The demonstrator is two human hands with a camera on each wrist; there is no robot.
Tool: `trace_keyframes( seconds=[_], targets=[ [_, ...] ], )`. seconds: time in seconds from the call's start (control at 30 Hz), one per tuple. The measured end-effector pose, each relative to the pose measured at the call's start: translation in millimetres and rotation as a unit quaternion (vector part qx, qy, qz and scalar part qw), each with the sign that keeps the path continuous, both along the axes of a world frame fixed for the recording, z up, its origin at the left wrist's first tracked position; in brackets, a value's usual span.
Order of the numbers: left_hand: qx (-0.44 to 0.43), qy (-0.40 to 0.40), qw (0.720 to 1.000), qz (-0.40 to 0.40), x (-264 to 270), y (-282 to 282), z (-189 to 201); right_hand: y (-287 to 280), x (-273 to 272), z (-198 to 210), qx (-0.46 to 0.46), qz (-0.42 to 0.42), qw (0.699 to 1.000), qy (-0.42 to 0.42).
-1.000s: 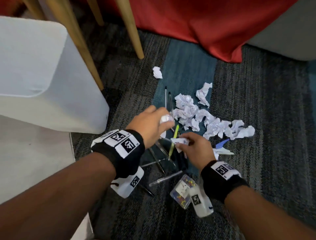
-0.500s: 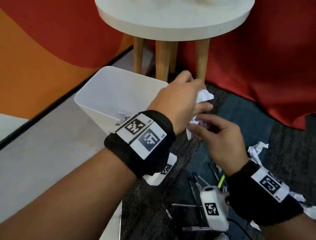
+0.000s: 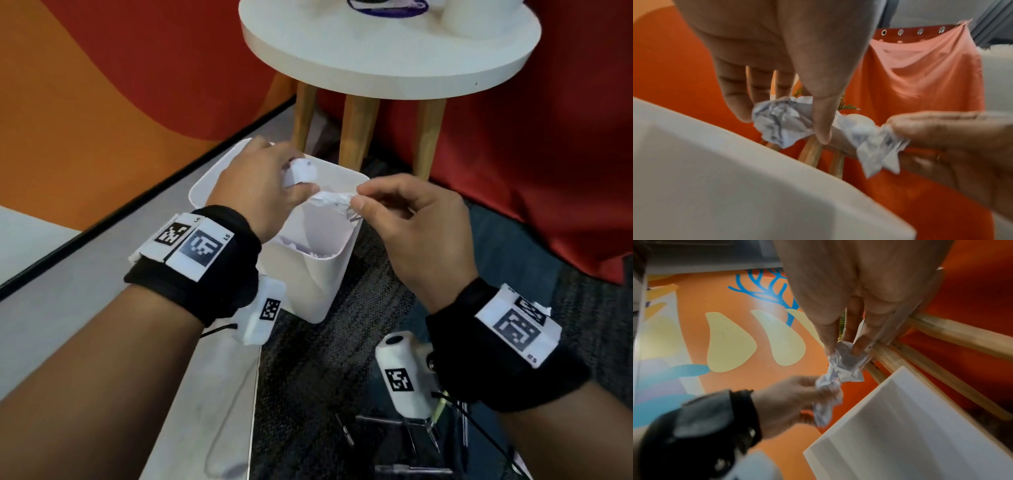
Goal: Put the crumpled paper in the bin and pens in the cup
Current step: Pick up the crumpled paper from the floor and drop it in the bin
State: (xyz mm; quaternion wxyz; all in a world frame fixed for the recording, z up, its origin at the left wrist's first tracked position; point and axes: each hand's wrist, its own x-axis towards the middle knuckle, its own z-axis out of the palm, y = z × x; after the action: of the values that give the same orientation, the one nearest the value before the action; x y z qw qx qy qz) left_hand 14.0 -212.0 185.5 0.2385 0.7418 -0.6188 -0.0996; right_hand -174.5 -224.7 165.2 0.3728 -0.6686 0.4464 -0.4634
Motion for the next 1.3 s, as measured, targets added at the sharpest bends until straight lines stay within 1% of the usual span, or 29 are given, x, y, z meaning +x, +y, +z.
trace_keyframes(
  seconds=[0.03,0.13,0.2,0.3,0.4,0.47,0.53,0.63,0.7,0.77,0.83,0.93,1.0,1.07,1.13,1.2,1.27,1.3],
  targets=[
    [0.019,-0.005,1.000,0.004,3.7,0.8,-5.5,0.8,2.2,3.3,-0.014,0.003,1.000,0.000],
    [0.133,-0.030,0.991,-0.002,7.9,5.8,-21.9,1.0,8.6,7.1,-0.038,0.015,0.999,-0.004],
    [0.163,-0.043,0.986,-0.005,7.7,7.6,-26.9,-0.7,11.7,5.4,-0.048,0.020,0.999,0.005],
    [0.135,-0.067,0.989,-0.001,7.4,7.0,-21.4,-2.9,15.8,0.4,-0.058,0.021,0.998,0.030],
    [0.091,-0.064,0.994,0.013,7.0,7.3,-10.3,-6.9,20.5,-4.3,-0.049,0.014,0.998,0.043],
    [0.056,-0.059,0.997,0.013,4.0,9.4,-1.2,-10.1,21.2,-5.9,-0.027,0.034,0.996,0.081],
    [0.017,-0.057,0.998,-0.006,-6.0,12.1,9.0,-10.2,14.3,-7.6,-0.008,0.058,0.990,0.131],
    [-0.039,-0.026,0.997,-0.058,-35.5,17.7,20.1,-2.9,-17.2,-14.4,-0.010,0.033,0.994,0.108],
    [-0.065,0.010,0.993,-0.102,-59.9,22.9,20.0,5.0,-50.0,-30.0,0.002,-0.006,0.995,0.104],
    [-0.069,0.038,0.986,-0.149,-84.8,27.1,15.1,14.3,-87.7,-53.7,0.042,-0.046,0.990,0.126],
    [-0.054,0.042,0.979,-0.192,-110.4,28.3,5.7,25.1,-129.1,-81.2,0.093,-0.083,0.978,0.168],
    [-0.027,0.048,0.966,-0.253,-148.6,30.7,-14.2,47.9,-193.8,-119.3,0.169,-0.122,0.949,0.236],
    [-0.010,0.048,0.956,-0.289,-172.6,36.4,-30.8,67.2,-233.3,-140.6,0.222,-0.128,0.923,0.287],
    [0.019,0.032,0.943,-0.332,-194.3,44.0,-51.7,88.5,-267.4,-166.5,0.282,-0.130,0.888,0.338],
    [0.065,0.029,0.930,-0.360,-214.1,51.1,-76.2,107.8,-293.4,-193.7,0.338,-0.135,0.854,0.372],
    [0.104,0.019,0.919,-0.379,-231.8,56.8,-103.6,124.6,-310.8,-216.6,0.384,-0.134,0.825,0.392],
    [0.149,0.013,0.910,-0.386,-246.4,62.1,-128.2,137.0,-317.4,-232.7,0.411,-0.115,0.808,0.406],
    [0.171,0.012,0.906,-0.387,-252.5,65.0,-138.8,142.2,-318.1,-239.1,0.410,-0.105,0.807,0.412]
  ],
)
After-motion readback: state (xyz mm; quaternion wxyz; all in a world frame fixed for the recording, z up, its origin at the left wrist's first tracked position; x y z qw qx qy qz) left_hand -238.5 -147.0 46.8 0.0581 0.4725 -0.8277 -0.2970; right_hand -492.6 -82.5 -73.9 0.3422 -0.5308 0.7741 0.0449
